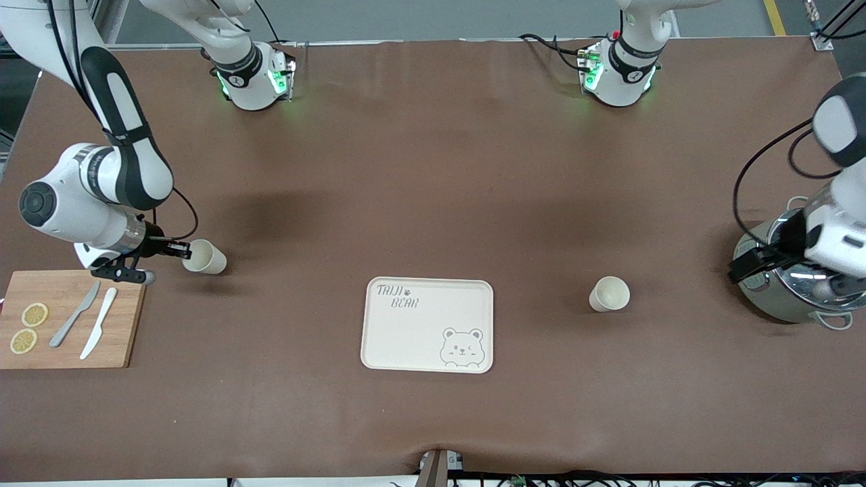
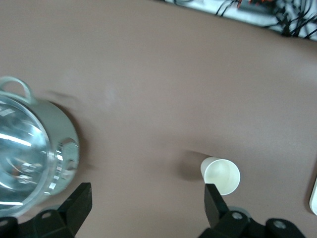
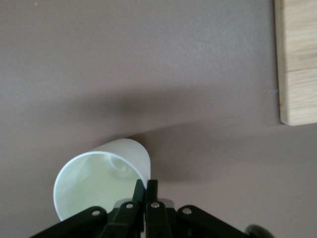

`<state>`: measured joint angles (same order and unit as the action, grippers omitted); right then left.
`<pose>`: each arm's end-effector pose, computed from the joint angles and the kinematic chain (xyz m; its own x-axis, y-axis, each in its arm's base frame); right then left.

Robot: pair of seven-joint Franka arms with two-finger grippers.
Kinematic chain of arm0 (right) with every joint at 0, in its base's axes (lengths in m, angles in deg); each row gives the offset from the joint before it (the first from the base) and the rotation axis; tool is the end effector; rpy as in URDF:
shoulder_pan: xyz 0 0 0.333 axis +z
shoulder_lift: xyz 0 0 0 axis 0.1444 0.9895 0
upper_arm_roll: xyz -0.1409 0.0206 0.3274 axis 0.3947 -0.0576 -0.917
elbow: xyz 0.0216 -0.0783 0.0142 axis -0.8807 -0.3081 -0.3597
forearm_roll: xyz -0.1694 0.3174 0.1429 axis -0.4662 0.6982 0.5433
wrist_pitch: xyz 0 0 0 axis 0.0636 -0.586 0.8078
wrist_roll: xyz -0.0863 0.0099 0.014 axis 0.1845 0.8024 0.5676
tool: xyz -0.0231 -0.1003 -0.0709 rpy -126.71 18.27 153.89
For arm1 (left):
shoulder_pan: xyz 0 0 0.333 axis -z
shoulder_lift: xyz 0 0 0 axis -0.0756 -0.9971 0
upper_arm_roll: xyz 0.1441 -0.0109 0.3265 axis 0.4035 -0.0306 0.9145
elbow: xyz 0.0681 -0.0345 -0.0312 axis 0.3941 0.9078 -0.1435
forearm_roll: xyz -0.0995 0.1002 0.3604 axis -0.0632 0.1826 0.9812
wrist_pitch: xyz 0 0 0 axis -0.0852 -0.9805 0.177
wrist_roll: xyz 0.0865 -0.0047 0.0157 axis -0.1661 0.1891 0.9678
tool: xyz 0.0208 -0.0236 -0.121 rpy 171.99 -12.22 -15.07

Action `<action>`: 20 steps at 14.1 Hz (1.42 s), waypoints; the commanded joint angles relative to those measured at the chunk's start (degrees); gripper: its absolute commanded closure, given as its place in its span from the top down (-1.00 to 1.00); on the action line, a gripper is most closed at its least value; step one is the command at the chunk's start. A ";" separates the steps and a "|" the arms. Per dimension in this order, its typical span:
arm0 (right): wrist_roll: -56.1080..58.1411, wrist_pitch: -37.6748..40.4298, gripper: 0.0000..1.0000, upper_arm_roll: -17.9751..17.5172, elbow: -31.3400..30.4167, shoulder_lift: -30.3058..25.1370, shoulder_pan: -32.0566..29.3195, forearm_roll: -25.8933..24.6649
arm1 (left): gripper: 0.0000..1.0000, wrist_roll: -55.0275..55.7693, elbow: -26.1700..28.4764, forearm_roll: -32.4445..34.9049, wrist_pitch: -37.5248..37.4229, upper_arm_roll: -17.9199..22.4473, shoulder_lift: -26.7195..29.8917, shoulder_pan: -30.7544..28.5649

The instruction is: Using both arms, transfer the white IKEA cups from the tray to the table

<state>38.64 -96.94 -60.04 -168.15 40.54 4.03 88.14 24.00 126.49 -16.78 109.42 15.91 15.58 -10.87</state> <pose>0.5527 -0.0799 0.2729 0.9829 -0.1551 -0.0995 -0.1625 -0.9842 -0.0705 0.6288 0.0238 0.5511 0.9560 0.2291 0.1832 0.2286 -0.9732 0.0243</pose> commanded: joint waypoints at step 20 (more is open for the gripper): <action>-0.18 46.06 1.00 -0.76 49.51 -0.07 4.97 -3.11 | 1.00 -2.25 -6.67 -0.78 -26.87 3.63 11.55 4.43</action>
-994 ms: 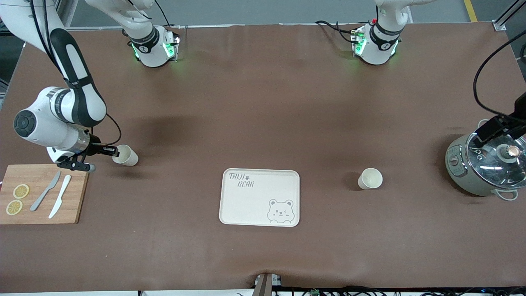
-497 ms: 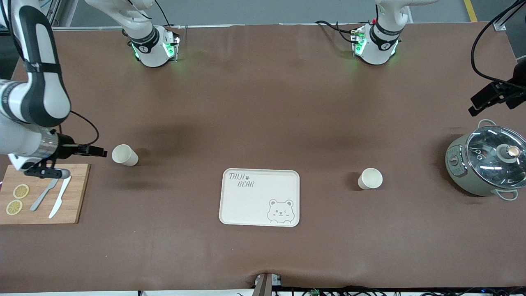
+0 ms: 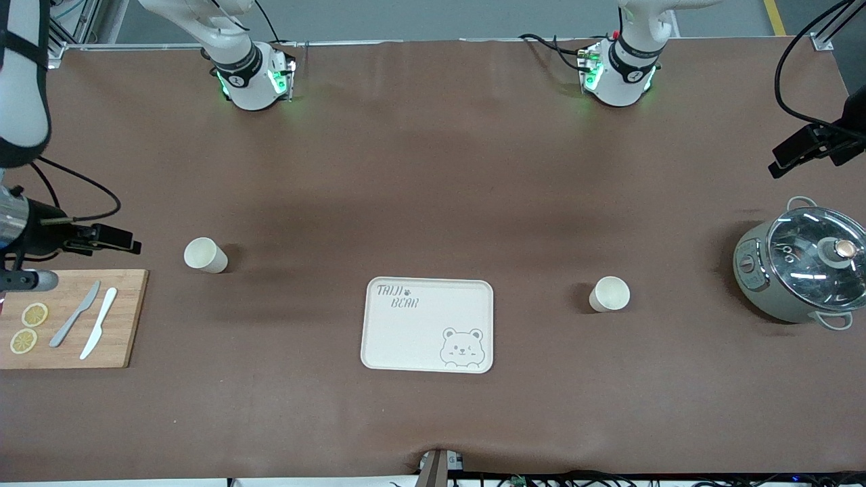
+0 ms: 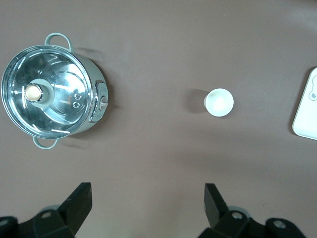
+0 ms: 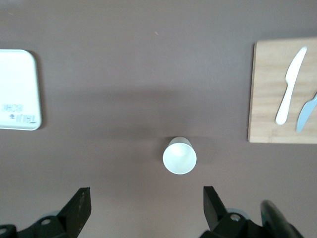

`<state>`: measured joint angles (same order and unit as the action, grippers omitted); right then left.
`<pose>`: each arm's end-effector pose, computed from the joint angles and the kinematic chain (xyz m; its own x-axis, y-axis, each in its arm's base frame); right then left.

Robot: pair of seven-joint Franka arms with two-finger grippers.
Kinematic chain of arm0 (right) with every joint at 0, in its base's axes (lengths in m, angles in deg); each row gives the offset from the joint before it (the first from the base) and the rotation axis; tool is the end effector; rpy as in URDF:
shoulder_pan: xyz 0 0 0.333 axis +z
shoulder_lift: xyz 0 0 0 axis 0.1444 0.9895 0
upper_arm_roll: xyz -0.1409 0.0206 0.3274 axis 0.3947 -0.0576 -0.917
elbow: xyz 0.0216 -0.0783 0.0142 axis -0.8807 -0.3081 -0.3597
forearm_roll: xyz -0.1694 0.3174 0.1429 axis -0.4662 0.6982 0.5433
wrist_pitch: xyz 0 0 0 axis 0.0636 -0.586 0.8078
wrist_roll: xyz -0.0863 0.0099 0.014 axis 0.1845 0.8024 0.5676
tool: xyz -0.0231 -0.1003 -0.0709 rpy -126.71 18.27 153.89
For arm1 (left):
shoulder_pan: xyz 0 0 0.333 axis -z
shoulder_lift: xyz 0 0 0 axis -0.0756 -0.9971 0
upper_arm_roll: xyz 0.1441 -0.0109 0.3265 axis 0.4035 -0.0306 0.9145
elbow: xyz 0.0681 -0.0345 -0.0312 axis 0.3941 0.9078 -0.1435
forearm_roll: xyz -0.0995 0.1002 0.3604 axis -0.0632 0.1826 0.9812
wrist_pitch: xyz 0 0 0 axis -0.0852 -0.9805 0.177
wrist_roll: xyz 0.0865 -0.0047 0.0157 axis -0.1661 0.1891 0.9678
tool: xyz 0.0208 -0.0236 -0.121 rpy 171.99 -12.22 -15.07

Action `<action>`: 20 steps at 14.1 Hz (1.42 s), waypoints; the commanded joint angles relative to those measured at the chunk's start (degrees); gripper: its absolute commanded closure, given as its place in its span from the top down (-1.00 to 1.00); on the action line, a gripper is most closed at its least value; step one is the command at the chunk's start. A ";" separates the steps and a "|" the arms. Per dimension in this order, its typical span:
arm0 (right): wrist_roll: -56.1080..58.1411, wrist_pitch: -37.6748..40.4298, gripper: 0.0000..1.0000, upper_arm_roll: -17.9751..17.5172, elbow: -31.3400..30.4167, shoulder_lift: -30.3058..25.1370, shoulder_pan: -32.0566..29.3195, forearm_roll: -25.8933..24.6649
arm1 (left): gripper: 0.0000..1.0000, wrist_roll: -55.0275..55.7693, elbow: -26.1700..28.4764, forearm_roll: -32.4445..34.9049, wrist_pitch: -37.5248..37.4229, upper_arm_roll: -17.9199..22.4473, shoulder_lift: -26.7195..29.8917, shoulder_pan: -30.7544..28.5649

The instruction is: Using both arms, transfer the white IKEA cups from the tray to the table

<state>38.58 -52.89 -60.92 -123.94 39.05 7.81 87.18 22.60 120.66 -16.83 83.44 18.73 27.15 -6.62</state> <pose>0.6377 -0.0245 0.5687 0.9977 0.0165 -0.0662 0.0093 -0.9942 -0.1067 0.5284 0.0050 0.6719 0.9810 0.1900 0.0398 0.1910 -0.9813 -0.0219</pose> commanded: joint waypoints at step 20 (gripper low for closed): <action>-8.56 5.00 1.00 0.38 -12.01 -20.99 -1.09 -3.74 | 1.00 -0.76 -2.87 -0.92 -4.94 0.46 -1.07 1.05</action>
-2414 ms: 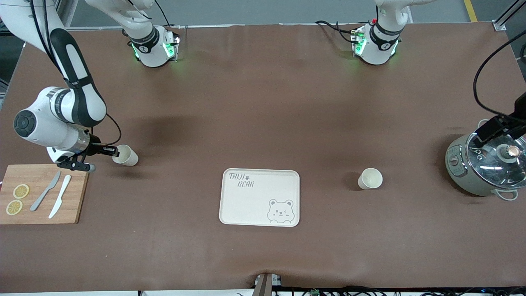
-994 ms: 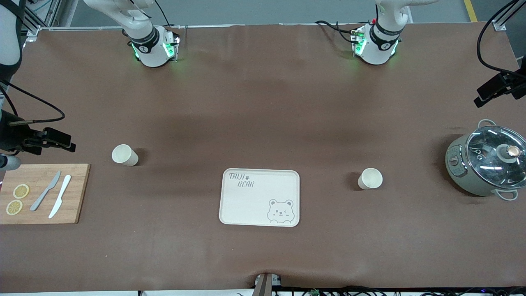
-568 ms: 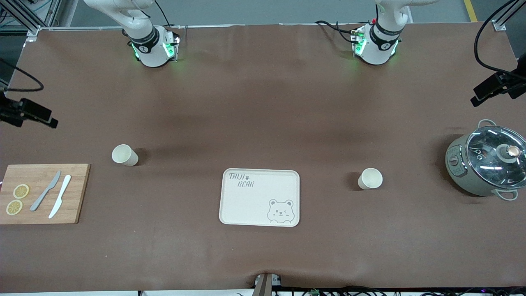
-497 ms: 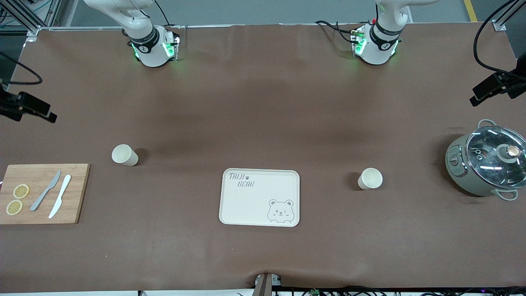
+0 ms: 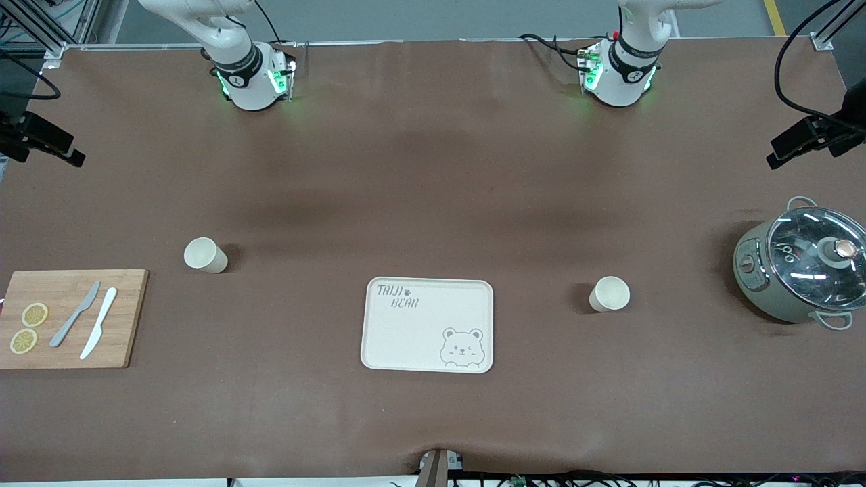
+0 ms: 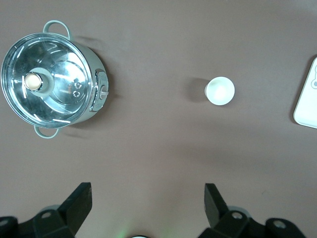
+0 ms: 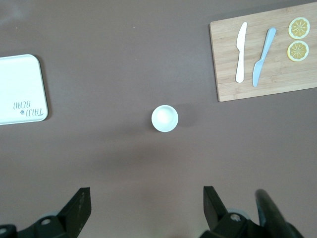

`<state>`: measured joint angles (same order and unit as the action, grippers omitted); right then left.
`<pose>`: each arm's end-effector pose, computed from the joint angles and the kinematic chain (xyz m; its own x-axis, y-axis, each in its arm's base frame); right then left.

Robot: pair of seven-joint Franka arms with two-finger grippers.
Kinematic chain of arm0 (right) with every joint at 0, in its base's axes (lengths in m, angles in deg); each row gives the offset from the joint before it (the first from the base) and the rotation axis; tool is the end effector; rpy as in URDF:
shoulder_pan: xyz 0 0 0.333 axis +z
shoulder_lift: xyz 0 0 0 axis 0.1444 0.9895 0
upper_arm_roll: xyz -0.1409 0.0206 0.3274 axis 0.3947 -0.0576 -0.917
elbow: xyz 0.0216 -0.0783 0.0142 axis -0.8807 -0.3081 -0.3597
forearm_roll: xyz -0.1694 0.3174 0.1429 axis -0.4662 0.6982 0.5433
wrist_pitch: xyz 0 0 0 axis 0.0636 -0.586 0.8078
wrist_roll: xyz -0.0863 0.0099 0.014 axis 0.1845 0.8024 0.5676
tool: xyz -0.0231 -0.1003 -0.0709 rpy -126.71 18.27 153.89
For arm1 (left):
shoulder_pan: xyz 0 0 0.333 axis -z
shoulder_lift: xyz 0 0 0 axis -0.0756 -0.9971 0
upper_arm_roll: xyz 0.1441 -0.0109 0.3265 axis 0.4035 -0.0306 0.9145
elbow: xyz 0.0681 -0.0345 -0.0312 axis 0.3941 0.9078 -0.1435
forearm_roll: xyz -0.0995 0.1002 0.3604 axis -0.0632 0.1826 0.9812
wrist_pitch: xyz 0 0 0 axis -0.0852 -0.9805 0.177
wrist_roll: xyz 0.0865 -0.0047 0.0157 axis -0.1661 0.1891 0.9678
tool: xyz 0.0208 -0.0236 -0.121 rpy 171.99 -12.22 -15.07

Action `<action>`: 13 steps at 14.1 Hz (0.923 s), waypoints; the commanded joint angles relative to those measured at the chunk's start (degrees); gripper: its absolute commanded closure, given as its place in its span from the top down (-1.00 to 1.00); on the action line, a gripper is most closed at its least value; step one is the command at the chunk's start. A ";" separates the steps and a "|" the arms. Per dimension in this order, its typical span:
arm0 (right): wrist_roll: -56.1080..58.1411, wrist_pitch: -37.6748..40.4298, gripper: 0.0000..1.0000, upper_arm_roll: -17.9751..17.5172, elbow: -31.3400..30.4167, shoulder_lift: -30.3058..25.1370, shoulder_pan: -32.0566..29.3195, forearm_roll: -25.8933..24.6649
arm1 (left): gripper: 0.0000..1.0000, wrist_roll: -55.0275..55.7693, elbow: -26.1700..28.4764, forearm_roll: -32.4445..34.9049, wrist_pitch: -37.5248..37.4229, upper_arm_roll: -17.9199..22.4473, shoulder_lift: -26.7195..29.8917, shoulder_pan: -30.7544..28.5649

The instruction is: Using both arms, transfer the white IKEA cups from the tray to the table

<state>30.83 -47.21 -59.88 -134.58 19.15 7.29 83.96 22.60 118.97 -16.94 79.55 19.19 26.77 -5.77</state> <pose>0.5121 -0.0434 0.6748 0.9902 -0.1384 -0.0165 -0.1392 -0.9880 -0.0664 0.5228 0.0015 0.6759 0.9827 0.1851 -0.0049 0.1849 -0.9824 -0.0277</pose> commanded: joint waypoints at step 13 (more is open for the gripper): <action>1.82 -0.60 1.00 -0.56 -1.27 -0.83 -0.75 -4.31 | 1.00 -0.15 -2.06 -1.95 -1.75 -1.58 -0.61 0.12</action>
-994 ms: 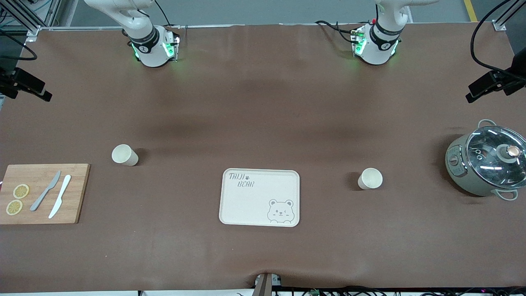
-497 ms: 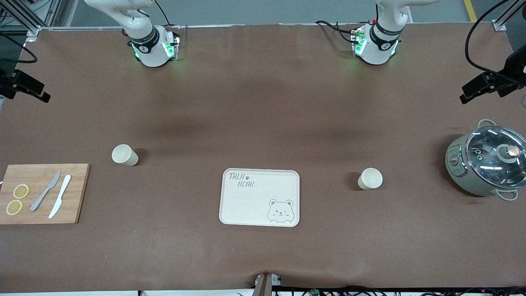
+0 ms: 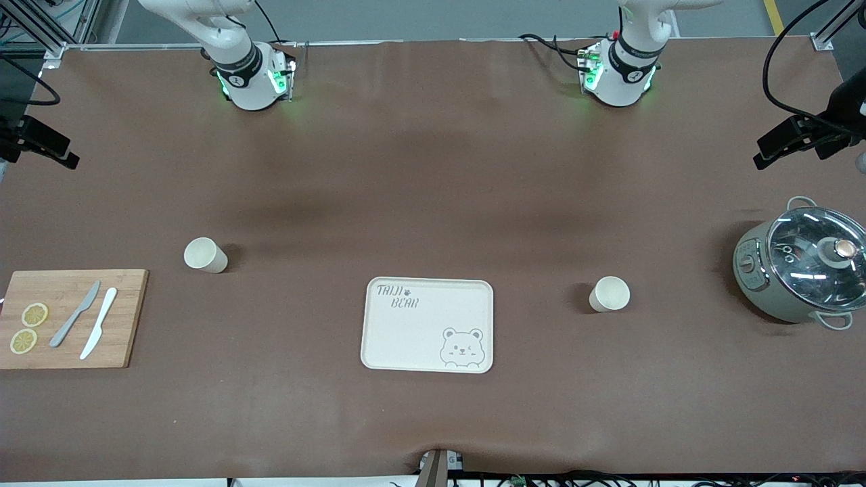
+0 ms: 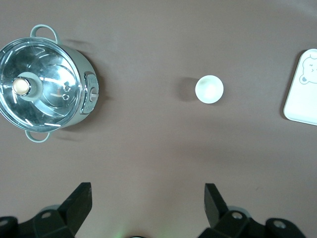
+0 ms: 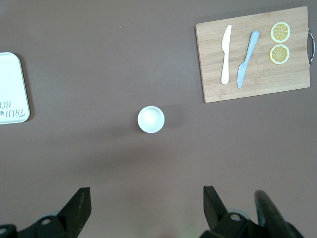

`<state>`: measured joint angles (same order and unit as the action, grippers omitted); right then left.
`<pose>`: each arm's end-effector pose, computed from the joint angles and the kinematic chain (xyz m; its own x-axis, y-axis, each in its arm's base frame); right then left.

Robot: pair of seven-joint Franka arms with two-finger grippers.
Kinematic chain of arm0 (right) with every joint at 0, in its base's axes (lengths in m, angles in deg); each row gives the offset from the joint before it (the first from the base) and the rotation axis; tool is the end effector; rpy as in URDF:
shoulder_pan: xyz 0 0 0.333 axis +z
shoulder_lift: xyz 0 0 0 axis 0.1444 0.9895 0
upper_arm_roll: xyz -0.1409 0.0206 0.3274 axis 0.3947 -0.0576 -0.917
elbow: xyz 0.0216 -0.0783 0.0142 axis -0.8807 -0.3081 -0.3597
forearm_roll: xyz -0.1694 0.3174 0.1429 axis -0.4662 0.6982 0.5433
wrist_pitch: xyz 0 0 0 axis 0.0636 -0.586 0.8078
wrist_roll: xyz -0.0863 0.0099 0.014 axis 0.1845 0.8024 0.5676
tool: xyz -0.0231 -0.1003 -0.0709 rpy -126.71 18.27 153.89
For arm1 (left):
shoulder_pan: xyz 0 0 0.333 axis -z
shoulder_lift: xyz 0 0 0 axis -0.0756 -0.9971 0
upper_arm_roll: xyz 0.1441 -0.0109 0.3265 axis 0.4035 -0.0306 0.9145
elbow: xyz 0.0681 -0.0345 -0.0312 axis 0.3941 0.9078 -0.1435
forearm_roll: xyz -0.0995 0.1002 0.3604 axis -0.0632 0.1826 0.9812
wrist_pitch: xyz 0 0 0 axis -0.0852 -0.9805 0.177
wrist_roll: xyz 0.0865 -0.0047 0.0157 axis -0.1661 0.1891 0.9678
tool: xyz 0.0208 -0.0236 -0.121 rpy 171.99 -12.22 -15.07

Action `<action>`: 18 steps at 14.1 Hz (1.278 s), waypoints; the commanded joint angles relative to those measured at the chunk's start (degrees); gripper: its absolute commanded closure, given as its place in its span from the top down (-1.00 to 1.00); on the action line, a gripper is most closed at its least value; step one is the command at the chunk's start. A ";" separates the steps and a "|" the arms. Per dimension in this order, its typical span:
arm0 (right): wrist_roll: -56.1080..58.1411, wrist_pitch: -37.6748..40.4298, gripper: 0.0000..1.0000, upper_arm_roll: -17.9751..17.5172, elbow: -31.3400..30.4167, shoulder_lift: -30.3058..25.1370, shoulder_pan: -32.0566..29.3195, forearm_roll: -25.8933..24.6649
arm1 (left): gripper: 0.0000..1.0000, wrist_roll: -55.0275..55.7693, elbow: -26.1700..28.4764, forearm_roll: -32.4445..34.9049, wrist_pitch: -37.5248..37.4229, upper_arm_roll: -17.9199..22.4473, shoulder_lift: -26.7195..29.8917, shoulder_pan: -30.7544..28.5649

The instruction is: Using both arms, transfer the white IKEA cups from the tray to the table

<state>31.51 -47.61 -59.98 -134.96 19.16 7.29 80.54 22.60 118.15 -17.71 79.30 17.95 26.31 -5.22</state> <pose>0.5123 -0.0503 0.6720 0.9915 -0.1294 -0.0136 -0.1295 -0.9915 -0.0070 0.5250 -0.0169 0.6779 0.9882 0.1534 -0.0055 0.1533 -0.9881 -0.0148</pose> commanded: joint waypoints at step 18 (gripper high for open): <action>1.24 0.16 1.00 -0.37 -0.90 -0.75 -1.28 -0.80 | 1.00 -1.38 1.23 -1.18 -1.68 -3.25 2.05 -2.10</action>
<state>31.93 -47.43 -59.83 -135.16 19.17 6.85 80.42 22.27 118.93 -17.80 77.17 14.46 27.11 -6.66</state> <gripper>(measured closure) 0.000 0.000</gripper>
